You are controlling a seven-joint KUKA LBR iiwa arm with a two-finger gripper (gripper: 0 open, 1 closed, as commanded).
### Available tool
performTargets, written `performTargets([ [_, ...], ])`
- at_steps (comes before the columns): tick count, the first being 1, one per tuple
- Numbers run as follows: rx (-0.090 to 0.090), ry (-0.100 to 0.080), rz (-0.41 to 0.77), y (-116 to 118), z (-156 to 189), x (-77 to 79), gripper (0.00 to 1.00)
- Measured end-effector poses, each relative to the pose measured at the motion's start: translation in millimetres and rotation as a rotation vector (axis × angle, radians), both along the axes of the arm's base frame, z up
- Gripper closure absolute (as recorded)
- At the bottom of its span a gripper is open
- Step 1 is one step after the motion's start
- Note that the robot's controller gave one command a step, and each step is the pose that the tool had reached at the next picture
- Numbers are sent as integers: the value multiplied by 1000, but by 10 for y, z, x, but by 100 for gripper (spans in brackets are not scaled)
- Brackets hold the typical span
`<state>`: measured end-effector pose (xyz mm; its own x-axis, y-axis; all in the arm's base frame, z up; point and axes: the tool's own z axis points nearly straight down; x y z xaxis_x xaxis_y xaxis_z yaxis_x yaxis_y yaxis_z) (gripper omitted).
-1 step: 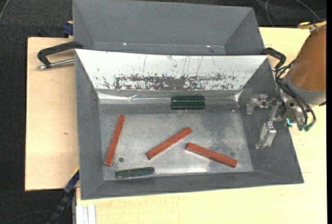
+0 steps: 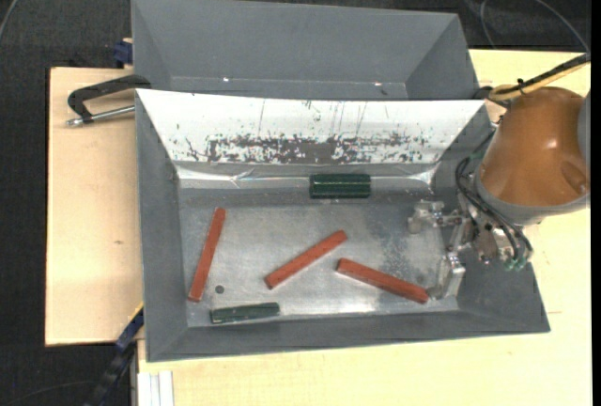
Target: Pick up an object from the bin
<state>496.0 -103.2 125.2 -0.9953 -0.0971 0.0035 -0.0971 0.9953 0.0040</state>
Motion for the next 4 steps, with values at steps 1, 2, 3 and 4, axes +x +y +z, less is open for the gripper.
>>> performTargets([
  [1, -1, -9, -48, 512, -69, 195, 0],
  [2, 0, 2, -33, 858, -576, -23, 0],
  [3, -3, -4, -36, 833, -548, -3, 100],
  [4, -5, -19, 1, 637, 855, 153, 100],
])
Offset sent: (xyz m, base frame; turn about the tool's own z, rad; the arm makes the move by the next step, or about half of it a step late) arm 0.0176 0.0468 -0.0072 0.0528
